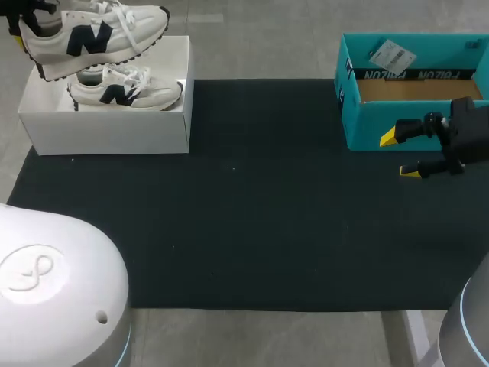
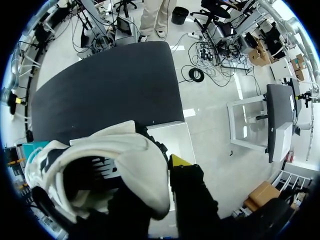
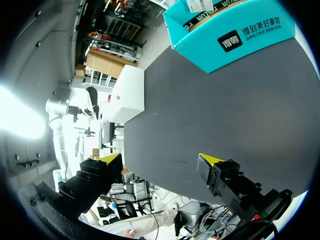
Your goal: Take the shoe out of the shoebox, open the shoe tongue, remove and reinsert the insole, then place the shoe into the shoebox
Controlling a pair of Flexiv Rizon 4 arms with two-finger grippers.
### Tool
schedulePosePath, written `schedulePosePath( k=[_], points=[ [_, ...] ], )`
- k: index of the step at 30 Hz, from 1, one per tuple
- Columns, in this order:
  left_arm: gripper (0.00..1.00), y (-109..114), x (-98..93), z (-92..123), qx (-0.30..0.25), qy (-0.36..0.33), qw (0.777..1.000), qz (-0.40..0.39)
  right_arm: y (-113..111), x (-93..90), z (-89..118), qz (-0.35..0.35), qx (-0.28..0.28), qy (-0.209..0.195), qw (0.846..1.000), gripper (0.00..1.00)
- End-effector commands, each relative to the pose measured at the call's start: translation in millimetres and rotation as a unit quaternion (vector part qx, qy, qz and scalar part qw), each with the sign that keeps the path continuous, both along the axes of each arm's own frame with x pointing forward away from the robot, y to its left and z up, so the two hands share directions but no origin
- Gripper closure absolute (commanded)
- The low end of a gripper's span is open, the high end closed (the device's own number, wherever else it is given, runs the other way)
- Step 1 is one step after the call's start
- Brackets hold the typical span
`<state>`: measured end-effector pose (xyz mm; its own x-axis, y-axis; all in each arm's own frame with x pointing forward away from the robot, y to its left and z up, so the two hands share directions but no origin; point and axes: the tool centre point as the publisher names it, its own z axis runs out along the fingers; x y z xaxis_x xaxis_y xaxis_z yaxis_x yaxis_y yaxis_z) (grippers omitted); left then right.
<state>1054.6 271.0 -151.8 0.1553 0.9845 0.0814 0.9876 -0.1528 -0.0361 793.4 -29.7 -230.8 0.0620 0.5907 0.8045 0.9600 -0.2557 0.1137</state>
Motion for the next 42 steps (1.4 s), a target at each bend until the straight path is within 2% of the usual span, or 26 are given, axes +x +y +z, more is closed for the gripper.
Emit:
schedulePosePath(
  k=[1,4,9,17,27,35,42],
  points=[
    [1.00,-13.6,-29.7,11.6,0.026,-0.027,0.999,0.003,1.2,-0.2,0.1,-0.001,-0.002,0.001,1.000,0.00],
    [1.00,-23.7,-41.3,14.8,0.046,-0.043,0.998,0.010,1.2,-0.2,0.1,-0.001,-0.002,0.001,1.000,0.00],
    [1.00,-42.2,-60.0,23.5,0.040,-0.052,0.998,0.017,1.2,-0.2,0.1,-0.001,-0.002,0.001,1.000,0.00],
    [1.00,-63.2,-78.5,32.7,0.023,-0.059,0.998,0.031,1.2,-0.2,0.1,-0.001,-0.002,0.001,1.000,0.00],
    [1.00,-101.0,-95.2,17.8,0.036,-0.044,0.997,0.047,1.2,-0.2,0.1,-0.001,-0.002,0.001,1.000,0.00],
    [1.00,-130.6,-111.7,24.6,0.014,-0.031,0.999,0.036,1.2,-0.2,0.1,-0.001,-0.002,0.001,1.000,0.00],
    [1.00,-161.4,-126.9,19.7,0.007,-0.022,1.000,0.010,1.2,-0.2,0.1,-0.001,-0.002,0.001,1.000,0.00]
  ],
)
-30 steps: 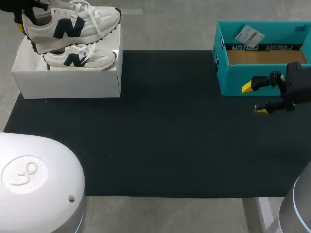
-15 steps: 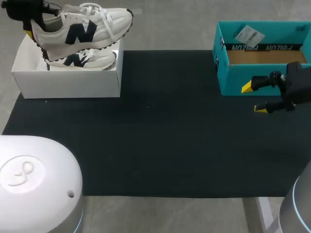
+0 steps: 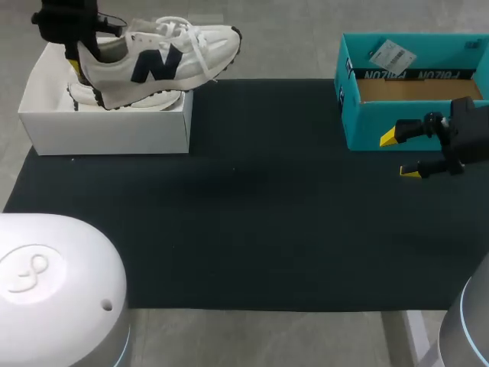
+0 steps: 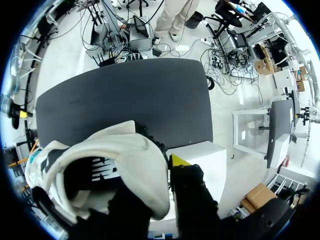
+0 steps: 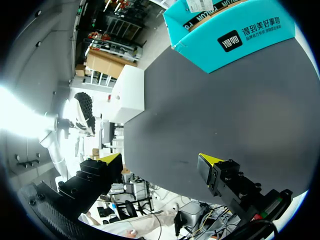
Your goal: Take the shoe out of the shoebox, open the shoe tongue, remove and reinsert the insole, then place the shoe into the shoebox
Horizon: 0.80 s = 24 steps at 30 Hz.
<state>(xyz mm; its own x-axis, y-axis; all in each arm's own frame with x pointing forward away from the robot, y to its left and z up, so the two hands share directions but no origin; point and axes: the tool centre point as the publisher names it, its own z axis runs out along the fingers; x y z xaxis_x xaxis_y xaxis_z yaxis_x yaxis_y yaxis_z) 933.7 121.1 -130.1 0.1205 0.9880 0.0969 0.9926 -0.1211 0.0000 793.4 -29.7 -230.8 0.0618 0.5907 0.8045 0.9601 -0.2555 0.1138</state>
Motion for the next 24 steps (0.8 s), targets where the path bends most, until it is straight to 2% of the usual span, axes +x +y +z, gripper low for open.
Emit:
schedulePosePath(
  k=[1,3,22,24],
  points=[
    [1.00,-15.1,-8.2,-2.9,0.002,-0.003,1.000,-0.013,1.1,-0.2,0.1,-0.001,-0.002,0.001,1.000,0.00],
    [1.00,-19.6,-12.4,-3.8,0.002,-0.006,1.000,-0.029,1.1,-0.2,0.1,-0.001,-0.002,0.001,1.000,0.00],
    [1.00,-19.6,-12.4,-3.8,0.002,-0.006,1.000,-0.029,1.1,-0.2,0.1,-0.001,-0.002,0.001,1.000,0.00],
    [1.00,-28.4,-20.6,-2.5,0.007,-0.011,0.999,-0.032,1.1,-0.2,0.1,-0.001,-0.002,0.001,1.000,0.00]
  ],
)
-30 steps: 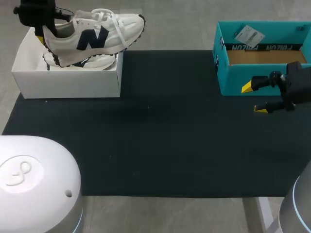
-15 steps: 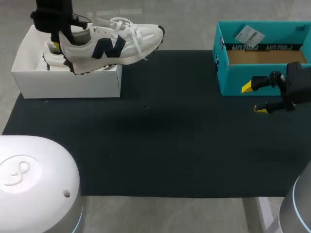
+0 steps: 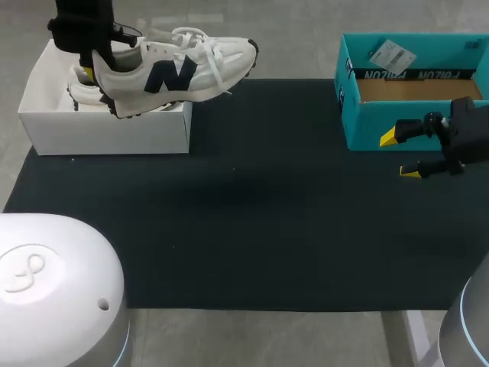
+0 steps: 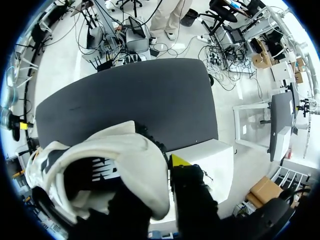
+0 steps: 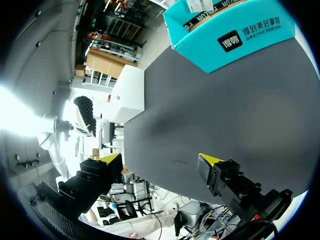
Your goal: Take the shoe out of the shoebox, open the shoe tongue, remove and reinsert the insole, then place the shoe into the shoebox
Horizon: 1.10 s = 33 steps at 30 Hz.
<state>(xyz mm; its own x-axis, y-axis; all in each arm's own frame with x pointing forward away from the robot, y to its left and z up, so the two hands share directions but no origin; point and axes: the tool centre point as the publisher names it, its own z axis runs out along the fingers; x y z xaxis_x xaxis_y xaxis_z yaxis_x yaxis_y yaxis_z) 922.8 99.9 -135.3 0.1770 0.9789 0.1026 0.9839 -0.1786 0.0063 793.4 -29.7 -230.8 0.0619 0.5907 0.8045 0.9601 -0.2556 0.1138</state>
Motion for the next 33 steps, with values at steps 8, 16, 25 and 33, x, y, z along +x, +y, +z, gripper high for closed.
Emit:
schedulePosePath(
  k=[8,16,25,33],
  points=[
    [1.00,-49.5,-39.5,16.1,0.022,-0.019,1.000,0.011,1.1,-0.2,0.1,-0.001,-0.002,0.001,1.000,0.00],
    [1.00,-93.9,-55.1,21.0,-0.007,-0.034,0.999,0.005,1.1,-0.2,0.1,-0.001,-0.002,0.001,1.000,0.00],
    [1.00,-144.5,-70.9,21.4,-0.019,-0.031,0.999,-0.024,1.1,-0.2,0.1,-0.001,-0.002,0.001,1.000,0.00],
    [1.00,-173.9,-83.9,14.8,-0.016,-0.030,0.998,-0.049,1.1,-0.2,0.1,-0.001,-0.002,0.001,1.000,0.00]
  ],
)
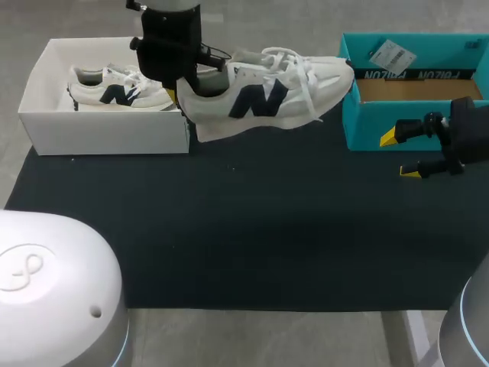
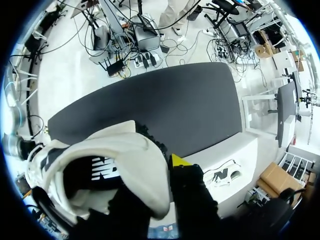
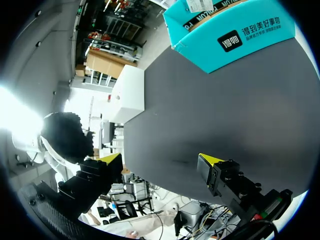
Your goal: Take the shoe out of the shoebox, open the shoe tongue, remove and reinsert the insole, then place the shoe into the shoebox
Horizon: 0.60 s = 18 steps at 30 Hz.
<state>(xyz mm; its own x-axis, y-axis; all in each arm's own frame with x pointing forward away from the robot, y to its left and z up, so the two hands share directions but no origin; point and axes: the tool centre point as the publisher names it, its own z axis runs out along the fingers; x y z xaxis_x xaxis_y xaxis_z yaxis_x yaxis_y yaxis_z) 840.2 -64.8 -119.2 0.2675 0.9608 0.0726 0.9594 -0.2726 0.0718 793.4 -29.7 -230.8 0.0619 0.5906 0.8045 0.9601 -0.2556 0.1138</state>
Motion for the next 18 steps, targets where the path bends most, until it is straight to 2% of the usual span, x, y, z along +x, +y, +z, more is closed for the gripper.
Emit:
schedulePosePath(
  k=[1,12,18],
  points=[
    [1.00,-11.2,-2.1,-3.7,0.007,-0.001,1.000,0.000,1.1,-0.1,0.1,-0.001,-0.002,0.001,1.000,0.00],
    [1.00,-29.3,-10.8,-32.9,0.026,0.001,0.999,0.019,1.1,-0.1,0.1,-0.001,-0.002,0.001,1.000,0.00],
    [1.00,-44.6,-15.5,-34.0,0.029,-0.006,1.000,0.008,1.1,-0.1,0.1,-0.001,-0.002,0.001,1.000,0.00]
  ],
)
